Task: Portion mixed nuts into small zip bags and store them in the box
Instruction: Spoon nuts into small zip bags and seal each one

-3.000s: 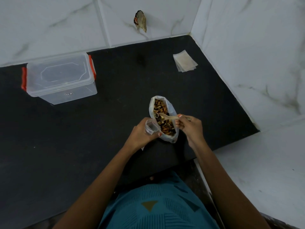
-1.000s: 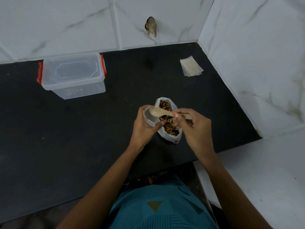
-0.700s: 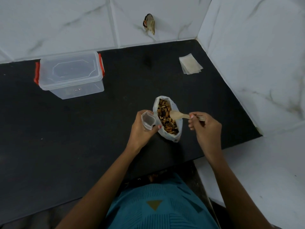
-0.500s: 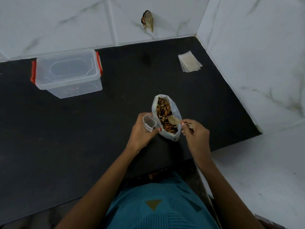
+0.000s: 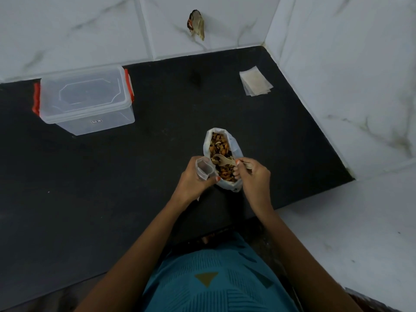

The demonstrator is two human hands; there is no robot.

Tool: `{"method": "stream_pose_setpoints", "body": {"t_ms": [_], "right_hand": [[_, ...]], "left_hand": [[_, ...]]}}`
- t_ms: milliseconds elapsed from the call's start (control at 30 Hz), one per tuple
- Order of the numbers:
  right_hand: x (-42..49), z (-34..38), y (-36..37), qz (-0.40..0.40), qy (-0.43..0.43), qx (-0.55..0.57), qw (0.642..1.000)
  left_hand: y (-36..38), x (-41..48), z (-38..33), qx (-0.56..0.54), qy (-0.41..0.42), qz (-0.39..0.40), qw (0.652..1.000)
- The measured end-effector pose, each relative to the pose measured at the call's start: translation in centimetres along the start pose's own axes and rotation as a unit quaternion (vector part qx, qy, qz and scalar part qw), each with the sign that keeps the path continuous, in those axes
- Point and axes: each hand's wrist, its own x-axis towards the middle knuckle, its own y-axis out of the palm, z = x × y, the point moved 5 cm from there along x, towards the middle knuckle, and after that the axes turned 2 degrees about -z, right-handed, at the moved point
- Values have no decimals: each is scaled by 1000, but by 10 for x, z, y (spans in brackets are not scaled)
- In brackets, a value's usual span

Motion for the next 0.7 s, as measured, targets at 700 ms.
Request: {"method": "stream_pose_setpoints", "body": {"t_ms": [700], "right_hand": [[8, -20, -20, -44, 260, 282, 922]], "left_hand": [[-8, -2, -2, 54, 58, -42, 996]]}}
